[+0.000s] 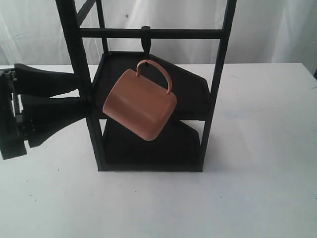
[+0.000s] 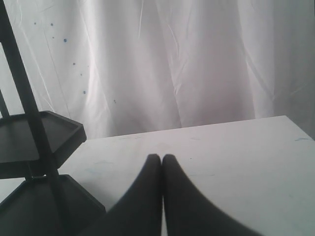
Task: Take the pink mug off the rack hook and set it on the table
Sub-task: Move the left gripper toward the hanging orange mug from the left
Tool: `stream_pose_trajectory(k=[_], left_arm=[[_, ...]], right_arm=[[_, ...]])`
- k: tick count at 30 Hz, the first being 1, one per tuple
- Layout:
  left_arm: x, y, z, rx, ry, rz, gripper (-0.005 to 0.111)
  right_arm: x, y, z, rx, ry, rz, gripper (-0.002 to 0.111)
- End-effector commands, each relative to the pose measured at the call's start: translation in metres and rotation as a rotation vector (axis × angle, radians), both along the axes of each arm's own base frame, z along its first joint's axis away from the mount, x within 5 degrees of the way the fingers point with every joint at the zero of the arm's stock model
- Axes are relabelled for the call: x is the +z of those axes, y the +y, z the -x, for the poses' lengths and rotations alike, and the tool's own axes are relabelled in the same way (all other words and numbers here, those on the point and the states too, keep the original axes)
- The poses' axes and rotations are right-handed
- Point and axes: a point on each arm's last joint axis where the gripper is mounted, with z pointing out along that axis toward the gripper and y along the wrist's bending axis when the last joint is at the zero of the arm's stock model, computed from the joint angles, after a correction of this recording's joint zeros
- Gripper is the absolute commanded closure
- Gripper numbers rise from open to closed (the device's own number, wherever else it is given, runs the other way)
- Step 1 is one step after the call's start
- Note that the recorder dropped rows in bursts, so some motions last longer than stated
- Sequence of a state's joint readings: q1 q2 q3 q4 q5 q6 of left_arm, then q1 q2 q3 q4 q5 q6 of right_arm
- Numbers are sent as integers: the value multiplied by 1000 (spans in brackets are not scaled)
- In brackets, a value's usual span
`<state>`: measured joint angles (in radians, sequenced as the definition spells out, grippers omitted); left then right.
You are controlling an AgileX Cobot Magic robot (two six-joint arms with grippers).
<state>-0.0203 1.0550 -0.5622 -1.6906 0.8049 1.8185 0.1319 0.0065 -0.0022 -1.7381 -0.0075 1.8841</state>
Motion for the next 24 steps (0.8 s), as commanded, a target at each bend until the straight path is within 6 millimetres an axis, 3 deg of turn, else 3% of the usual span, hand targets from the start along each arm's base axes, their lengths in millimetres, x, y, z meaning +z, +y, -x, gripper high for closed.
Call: stream_pose_trajectory(k=[1, 9, 17, 24], left_arm=[[-1, -3, -14, -28, 16, 35, 33], [-8, -5, -32, -72, 38, 37, 33], [-20, -22, -37, -139, -9, -15, 33], [-25, -23, -41, -116, -19, -58, 33]], right_arm=[[0, 0, 0, 2, -4, 1, 108], [0, 0, 0, 2, -4, 1, 108], [0, 0, 0, 2, -4, 1, 108], [0, 0, 0, 2, -4, 1, 108]])
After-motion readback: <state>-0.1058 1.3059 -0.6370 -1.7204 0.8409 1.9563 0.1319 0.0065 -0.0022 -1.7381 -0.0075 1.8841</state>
